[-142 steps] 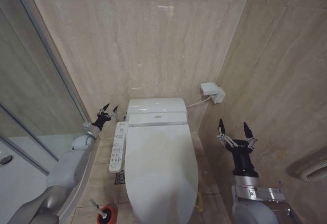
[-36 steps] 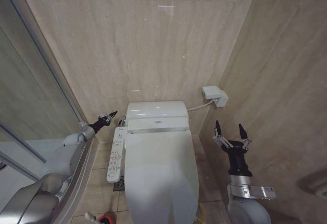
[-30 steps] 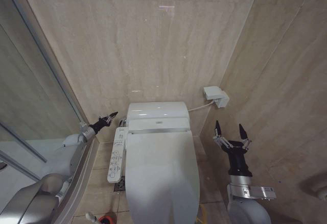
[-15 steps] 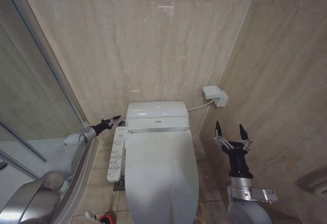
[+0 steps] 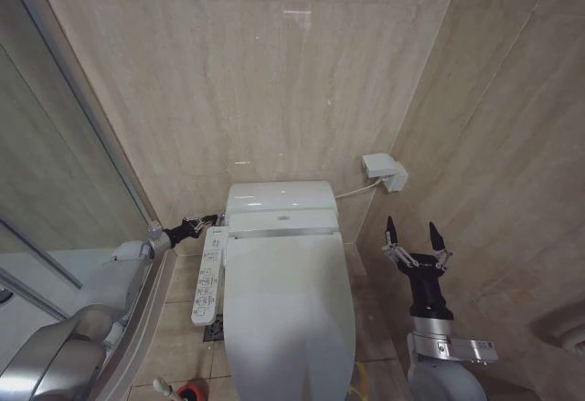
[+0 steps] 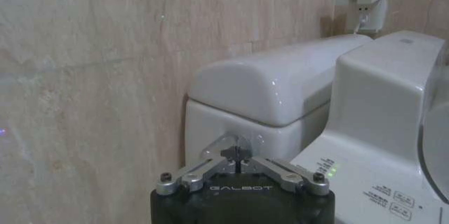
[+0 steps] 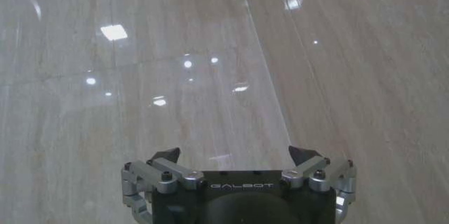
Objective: Open the toilet lid, clean the toilet bowl with a toilet brush, close the toilet lid, and flush.
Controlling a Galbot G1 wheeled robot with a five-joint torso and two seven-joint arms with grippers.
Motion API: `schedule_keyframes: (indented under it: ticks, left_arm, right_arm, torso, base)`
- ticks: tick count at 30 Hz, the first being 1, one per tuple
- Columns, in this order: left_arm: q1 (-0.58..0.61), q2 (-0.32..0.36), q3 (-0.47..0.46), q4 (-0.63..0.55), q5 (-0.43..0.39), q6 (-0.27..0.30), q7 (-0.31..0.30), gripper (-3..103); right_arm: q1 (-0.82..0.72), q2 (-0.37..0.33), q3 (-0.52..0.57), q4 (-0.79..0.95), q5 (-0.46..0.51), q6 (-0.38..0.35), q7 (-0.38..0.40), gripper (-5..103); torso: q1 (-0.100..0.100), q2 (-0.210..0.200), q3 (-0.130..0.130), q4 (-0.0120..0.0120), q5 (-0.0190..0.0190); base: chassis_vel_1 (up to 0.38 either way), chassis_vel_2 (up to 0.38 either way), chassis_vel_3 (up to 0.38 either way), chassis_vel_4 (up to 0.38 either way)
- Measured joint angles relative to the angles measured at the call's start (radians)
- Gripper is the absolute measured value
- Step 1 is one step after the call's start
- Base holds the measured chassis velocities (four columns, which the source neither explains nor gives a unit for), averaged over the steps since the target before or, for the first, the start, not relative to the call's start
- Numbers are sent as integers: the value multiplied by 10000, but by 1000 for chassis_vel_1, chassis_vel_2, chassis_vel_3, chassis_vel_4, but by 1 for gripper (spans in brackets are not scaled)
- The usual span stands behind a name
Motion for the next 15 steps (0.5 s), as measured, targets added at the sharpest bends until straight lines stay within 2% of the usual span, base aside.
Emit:
schedule_keyframes:
  ticks: [15]
  left_arm:
    - [45, -46, -7, 114, 258, -39, -265, 0]
  right_arm:
    - [-27, -89, 15, 30, 24, 52, -11, 100]
  torso:
    - [-2, 2, -2, 2, 3]
  base:
    - [0, 0, 0, 0]
